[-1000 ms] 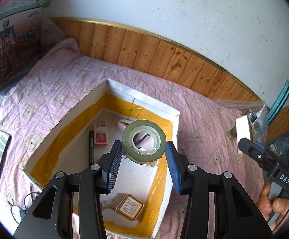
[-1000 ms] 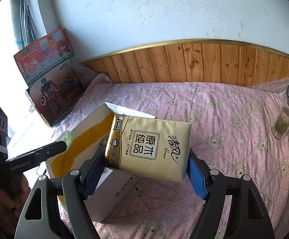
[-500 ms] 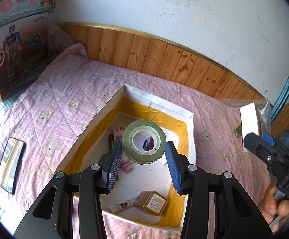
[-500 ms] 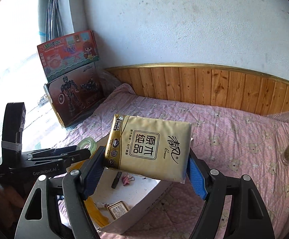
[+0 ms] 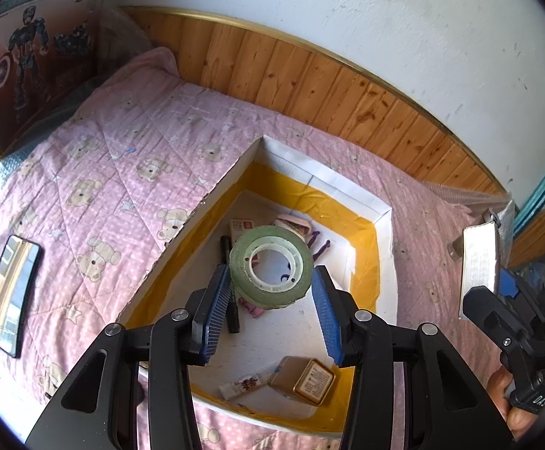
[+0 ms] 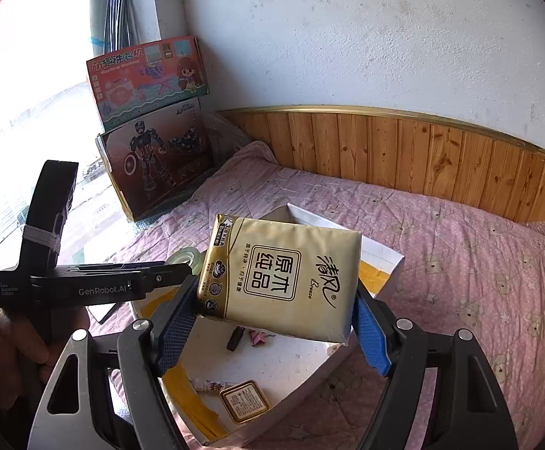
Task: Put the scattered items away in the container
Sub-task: 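Lift the tape roll and tissue pack and carry both over the cardboard box, then open the left gripper to drop the tape while the right releases the tissue pack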
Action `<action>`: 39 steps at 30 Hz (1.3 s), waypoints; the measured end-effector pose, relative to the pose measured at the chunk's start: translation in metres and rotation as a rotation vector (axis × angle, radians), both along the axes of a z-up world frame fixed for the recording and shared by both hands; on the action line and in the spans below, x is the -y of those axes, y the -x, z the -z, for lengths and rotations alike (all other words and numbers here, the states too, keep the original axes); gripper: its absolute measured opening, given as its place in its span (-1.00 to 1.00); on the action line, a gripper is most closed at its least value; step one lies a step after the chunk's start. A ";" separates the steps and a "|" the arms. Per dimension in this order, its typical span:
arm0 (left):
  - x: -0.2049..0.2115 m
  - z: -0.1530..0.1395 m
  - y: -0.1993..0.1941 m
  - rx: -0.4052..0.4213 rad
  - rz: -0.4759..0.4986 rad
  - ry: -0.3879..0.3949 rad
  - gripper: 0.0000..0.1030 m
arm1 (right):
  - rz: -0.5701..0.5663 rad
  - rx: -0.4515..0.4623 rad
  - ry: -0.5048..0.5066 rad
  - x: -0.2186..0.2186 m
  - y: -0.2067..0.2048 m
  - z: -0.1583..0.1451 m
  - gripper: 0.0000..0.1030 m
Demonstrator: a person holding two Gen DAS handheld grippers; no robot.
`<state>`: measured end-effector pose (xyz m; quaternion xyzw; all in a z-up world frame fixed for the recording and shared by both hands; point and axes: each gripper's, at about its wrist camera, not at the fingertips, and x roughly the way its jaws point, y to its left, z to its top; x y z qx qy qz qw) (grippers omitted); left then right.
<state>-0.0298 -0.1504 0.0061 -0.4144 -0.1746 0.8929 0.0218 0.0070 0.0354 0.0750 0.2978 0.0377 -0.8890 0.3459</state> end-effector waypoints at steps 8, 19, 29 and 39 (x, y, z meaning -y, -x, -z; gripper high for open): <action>0.004 0.010 0.001 0.034 0.012 0.014 -0.10 | -0.042 0.022 -0.031 0.015 0.004 0.015 0.49; 0.001 0.025 0.006 0.093 0.038 0.079 -0.10 | -0.088 0.065 -0.100 0.041 0.008 0.043 0.49; -0.003 0.035 0.008 0.131 0.052 0.175 -0.10 | -0.097 0.111 -0.161 0.053 0.020 0.065 0.49; 0.004 0.043 0.011 0.167 0.005 0.146 -0.07 | -0.087 0.113 -0.200 0.058 0.029 0.079 0.52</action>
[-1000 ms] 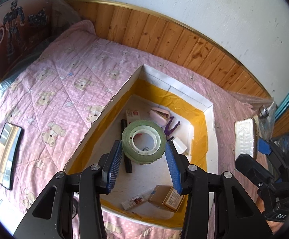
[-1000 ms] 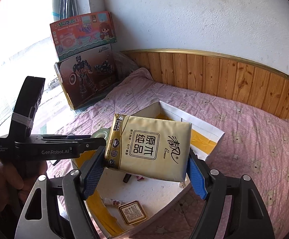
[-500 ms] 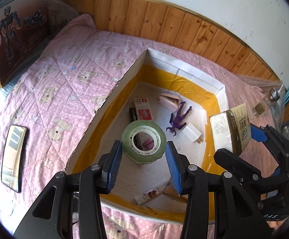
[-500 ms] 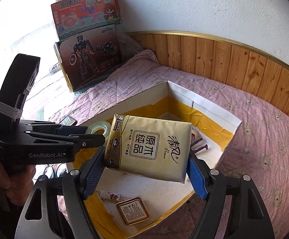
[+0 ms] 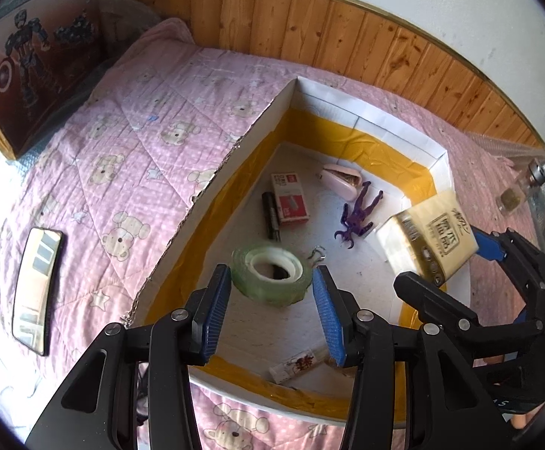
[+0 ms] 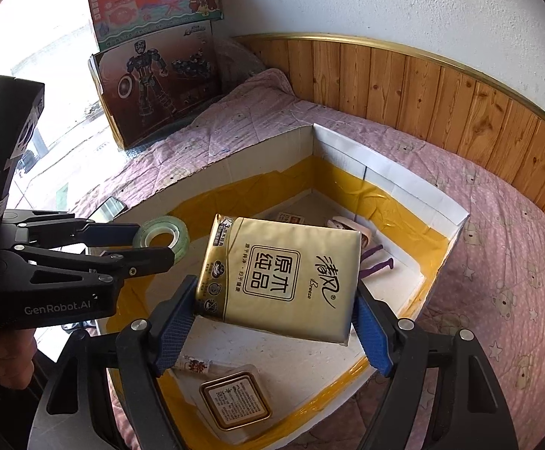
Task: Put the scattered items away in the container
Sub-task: 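Open the left gripper to drop the tape while the right releases the tissue pack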
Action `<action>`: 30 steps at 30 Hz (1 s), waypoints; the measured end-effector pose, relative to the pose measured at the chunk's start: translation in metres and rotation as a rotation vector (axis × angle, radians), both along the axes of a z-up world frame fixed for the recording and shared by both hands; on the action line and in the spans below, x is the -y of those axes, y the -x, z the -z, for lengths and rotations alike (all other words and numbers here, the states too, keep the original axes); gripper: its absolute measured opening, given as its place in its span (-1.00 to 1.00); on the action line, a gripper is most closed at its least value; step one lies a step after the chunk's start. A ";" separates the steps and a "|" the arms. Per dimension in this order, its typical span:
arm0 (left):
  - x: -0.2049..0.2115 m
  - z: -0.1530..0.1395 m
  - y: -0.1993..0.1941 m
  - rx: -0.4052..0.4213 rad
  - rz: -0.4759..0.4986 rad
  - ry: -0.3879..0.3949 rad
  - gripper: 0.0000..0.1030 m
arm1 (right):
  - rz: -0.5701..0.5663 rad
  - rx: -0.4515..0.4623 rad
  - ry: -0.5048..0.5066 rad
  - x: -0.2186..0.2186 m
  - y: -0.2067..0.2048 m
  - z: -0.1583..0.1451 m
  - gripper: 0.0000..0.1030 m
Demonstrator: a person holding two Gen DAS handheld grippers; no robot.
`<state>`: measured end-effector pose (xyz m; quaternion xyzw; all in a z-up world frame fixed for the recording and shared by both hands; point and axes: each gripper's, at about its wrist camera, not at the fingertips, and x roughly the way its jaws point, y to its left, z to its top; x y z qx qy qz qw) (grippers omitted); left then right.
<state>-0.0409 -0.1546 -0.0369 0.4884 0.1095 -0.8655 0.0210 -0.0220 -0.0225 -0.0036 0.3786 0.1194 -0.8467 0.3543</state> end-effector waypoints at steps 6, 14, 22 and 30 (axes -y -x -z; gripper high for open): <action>0.014 0.000 -0.001 0.002 -0.060 -0.081 0.01 | 0.020 0.023 0.029 -0.006 0.004 0.000 0.53; 0.020 -0.004 -0.007 -0.016 -0.089 -0.093 0.01 | 0.058 0.061 0.080 -0.020 0.007 -0.008 0.53; 0.014 -0.020 -0.019 -0.073 -0.102 -0.018 0.01 | 0.032 0.095 0.076 -0.026 -0.004 -0.023 0.53; 0.000 -0.041 -0.032 -0.150 -0.099 0.088 0.01 | -0.084 -0.013 -0.089 -0.028 -0.045 -0.050 0.54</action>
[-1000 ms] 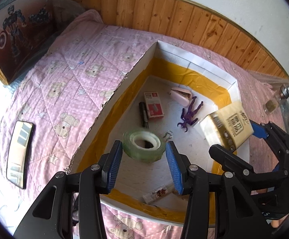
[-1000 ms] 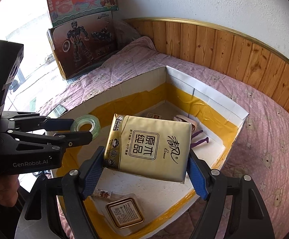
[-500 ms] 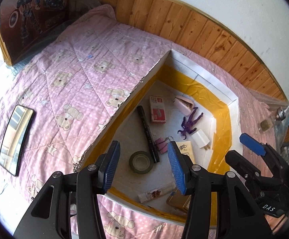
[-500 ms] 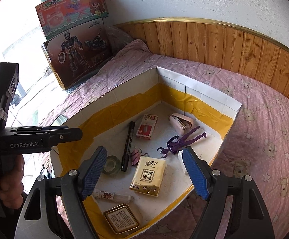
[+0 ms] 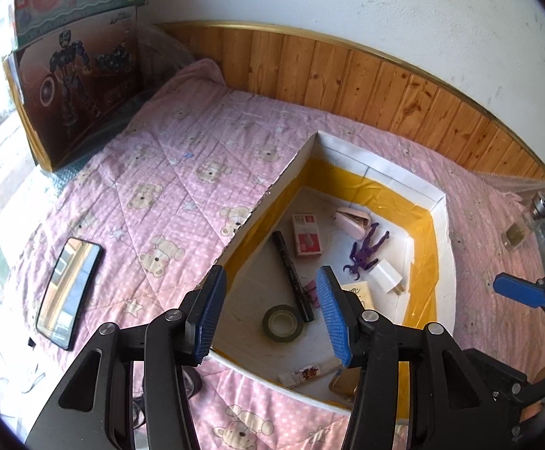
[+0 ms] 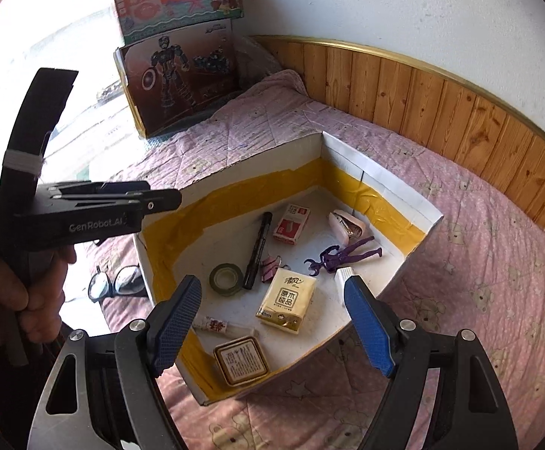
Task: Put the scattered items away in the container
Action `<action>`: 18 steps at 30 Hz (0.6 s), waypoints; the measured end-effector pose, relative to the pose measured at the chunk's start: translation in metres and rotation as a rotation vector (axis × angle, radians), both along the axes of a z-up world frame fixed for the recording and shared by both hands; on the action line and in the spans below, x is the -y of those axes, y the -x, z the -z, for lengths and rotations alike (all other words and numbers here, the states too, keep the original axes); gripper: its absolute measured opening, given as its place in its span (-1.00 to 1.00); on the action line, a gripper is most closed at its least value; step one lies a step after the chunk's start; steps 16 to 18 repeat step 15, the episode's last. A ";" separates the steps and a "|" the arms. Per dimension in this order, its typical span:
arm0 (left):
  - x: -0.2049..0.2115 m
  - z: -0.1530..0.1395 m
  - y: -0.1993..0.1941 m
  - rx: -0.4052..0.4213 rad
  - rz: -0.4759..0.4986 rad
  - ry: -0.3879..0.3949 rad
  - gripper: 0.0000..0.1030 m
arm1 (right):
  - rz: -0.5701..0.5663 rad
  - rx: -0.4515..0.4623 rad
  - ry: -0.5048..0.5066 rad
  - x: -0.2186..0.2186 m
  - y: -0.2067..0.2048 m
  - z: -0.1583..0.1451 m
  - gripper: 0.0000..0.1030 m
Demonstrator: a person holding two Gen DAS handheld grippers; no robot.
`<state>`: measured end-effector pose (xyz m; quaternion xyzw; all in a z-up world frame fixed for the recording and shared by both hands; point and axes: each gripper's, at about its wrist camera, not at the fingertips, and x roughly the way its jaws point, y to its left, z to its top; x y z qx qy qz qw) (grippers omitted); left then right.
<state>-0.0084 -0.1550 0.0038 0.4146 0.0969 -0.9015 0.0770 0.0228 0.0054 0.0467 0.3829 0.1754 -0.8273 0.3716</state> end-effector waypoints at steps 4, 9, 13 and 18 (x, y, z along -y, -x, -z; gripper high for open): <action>-0.010 -0.003 -0.003 -0.016 0.028 0.003 0.02 | -0.039 -0.041 -0.103 -0.006 -0.013 0.003 0.54; -0.020 -0.005 -0.006 -0.052 0.054 -0.037 0.22 | -0.045 -0.069 -0.214 -0.014 -0.018 0.019 0.54; -0.025 -0.007 -0.011 -0.069 0.047 -0.014 0.22 | -0.031 -0.048 -0.248 -0.018 -0.015 0.032 0.54; -0.029 -0.008 -0.012 -0.069 0.051 0.014 0.22 | -0.022 -0.042 -0.255 -0.020 -0.013 0.035 0.54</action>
